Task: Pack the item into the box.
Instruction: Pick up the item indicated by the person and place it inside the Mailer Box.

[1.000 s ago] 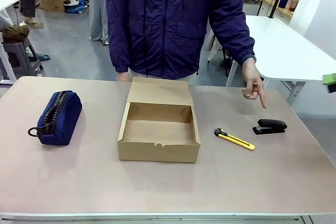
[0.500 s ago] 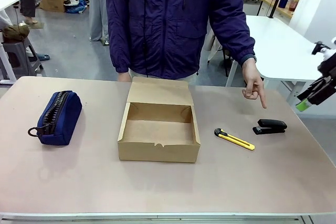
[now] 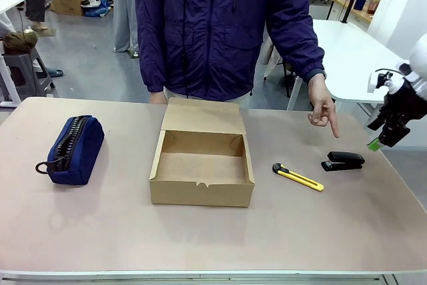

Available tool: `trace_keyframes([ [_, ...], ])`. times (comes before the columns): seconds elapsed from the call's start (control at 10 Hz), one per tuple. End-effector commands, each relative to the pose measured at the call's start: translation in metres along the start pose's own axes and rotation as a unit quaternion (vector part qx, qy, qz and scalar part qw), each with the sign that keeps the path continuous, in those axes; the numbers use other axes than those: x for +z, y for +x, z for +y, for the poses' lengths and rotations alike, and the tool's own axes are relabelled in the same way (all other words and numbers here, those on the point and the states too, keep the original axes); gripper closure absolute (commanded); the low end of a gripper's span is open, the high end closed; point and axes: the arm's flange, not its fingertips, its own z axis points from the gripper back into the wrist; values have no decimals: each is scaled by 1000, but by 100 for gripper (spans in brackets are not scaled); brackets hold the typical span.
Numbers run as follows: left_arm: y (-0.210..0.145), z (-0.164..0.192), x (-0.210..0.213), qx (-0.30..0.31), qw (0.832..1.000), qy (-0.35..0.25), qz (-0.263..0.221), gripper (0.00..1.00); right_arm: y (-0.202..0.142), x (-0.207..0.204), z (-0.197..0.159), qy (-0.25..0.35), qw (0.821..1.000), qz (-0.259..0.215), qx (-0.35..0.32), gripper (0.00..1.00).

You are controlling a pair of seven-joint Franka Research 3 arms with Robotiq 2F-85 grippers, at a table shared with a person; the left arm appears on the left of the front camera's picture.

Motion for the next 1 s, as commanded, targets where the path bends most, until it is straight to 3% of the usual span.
trace_keyframes([
  [0.0,0,-1,0,-11,1000,-10,-2,0,4,-25,3,-5,1000,2,25,0],
  [0.9,0,-1,0,-11,1000,-10,-2,0,25,-81,-3,10,999,0,41,0],
])
